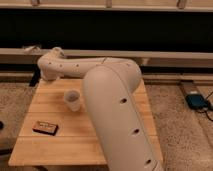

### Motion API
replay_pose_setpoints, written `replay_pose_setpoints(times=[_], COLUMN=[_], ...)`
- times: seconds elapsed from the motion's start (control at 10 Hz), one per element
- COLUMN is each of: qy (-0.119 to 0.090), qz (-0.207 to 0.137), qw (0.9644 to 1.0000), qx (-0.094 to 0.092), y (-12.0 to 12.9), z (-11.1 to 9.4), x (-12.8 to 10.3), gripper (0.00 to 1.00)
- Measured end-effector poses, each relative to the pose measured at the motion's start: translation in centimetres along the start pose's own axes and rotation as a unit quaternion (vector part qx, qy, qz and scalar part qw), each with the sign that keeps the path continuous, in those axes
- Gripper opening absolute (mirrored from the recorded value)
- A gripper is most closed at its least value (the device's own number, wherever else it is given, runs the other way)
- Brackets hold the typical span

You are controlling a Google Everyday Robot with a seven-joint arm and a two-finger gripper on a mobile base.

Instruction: Place the white sponge in the ceramic cup

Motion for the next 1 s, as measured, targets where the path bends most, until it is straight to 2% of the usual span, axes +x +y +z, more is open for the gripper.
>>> replay_pose_setpoints(times=[0.2,0.5,1.0], qy=[0.001,-0.002,-0.022], qz=[0.018,0.042,0.085], qw=[0.9998,0.999,0.9953], qx=[-0.004,-0.015,-0.041], y=[0.0,1.0,3.8], z=[-2.9,-5.4,-7.1], x=[0.2,0.0,0.3], gripper=[0.0,0.0,0.0])
